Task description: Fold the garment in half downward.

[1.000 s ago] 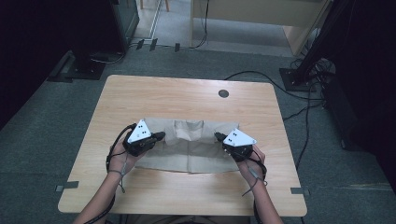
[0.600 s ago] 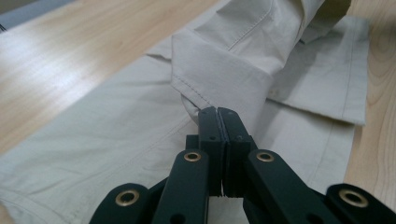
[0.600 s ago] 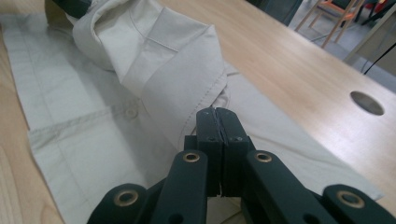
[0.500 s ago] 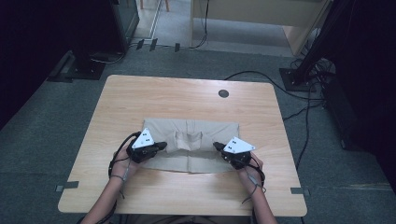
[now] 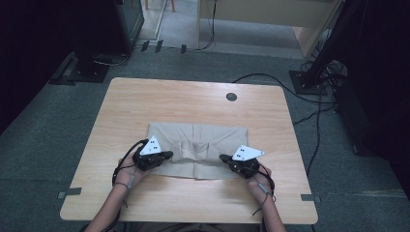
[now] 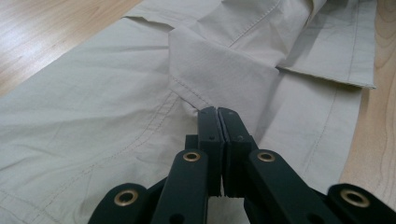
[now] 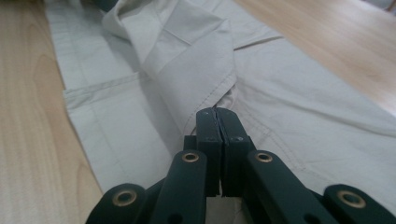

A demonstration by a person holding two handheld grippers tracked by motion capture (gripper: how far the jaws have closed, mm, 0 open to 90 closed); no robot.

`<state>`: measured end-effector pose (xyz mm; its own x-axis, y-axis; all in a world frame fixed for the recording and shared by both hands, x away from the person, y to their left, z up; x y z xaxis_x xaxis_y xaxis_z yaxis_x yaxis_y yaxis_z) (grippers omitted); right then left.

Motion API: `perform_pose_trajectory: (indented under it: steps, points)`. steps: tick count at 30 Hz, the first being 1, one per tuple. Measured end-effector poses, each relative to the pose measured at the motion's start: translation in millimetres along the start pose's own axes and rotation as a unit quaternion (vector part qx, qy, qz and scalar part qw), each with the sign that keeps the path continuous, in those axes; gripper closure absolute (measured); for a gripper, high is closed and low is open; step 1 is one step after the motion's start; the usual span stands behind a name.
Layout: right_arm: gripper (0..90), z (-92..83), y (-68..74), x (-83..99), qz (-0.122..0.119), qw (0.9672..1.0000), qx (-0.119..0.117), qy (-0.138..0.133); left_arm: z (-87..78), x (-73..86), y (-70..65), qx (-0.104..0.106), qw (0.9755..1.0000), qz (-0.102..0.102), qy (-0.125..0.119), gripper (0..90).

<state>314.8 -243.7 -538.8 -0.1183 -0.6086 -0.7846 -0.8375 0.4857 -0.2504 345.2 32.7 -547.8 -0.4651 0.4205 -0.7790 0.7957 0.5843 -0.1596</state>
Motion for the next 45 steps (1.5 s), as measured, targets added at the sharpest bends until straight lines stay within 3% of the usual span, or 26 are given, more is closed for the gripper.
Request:
perform_pose_trajectory:
  steps: [3,7,11,16,17,22,27,30,33,40,45]
  points:
    - [86.4,0.2,1.7,2.3,0.002,0.9999,-0.016,0.001,0.3,1.8,1.5,0.005,0.9999,-0.007,0.006,86.3]
    - [81.6,0.6,3.9,4.0,0.001,0.9994,-0.036,0.002,1.1,4.1,3.0,0.030,0.9989,-0.032,0.014,77.7]
    - [75.8,1.0,5.4,4.0,0.005,0.9986,-0.052,0.002,0.8,5.7,1.4,0.040,0.9983,-0.037,0.020,69.7]
    - [73.2,-0.9,6.7,3.6,-0.004,0.9981,-0.062,0.002,0.4,7.5,-0.1,0.045,0.9981,-0.034,0.027,59.5]
    - [71.3,-2.8,8.7,4.2,-0.007,0.9971,-0.076,0.004,0.0,8.7,-0.2,0.046,0.9981,-0.027,0.031,59.5]
    - [68.4,-6.9,10.7,5.8,-0.015,0.9955,-0.093,0.005,-3.6,9.4,-2.2,0.078,0.9957,-0.031,0.038,56.3]
    - [66.6,-11.4,13.1,5.0,-0.022,0.9930,-0.116,-0.003,-8.8,10.2,-3.8,0.087,0.9950,-0.021,0.043,56.3]
    - [65.4,-14.1,14.6,4.9,-0.026,0.9915,-0.127,-0.003,-14.5,10.3,-5.7,0.110,0.9928,-0.020,0.044,54.4]
    - [64.1,-17.6,15.3,5.4,-0.026,0.9894,-0.142,-0.008,-21.3,10.5,-5.8,0.118,0.9921,-0.008,0.042,50.9]
    - [58.7,-24.5,5.7,2.0,0.003,0.9928,-0.116,-0.031,-27.3,7.5,2.7,0.101,0.9943,-0.024,0.024,33.3]
    - [54.3,-21.3,3.4,1.5,0.013,0.9954,-0.091,-0.026,-26.9,5.9,9.1,0.082,0.9958,-0.040,0.014,28.9]
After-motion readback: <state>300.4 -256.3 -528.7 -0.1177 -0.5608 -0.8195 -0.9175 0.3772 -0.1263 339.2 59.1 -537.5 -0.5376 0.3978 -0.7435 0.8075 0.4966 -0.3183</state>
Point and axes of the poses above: each handheld gripper's, and its own axes: z roughly forward along the jaws, x roughly out of its underside, y roughly to its left, the point moved 6 cm from there along z, roughly forward along the jaws, and after that the axes turned 13 degrees about -z, right-handed, at the moved point
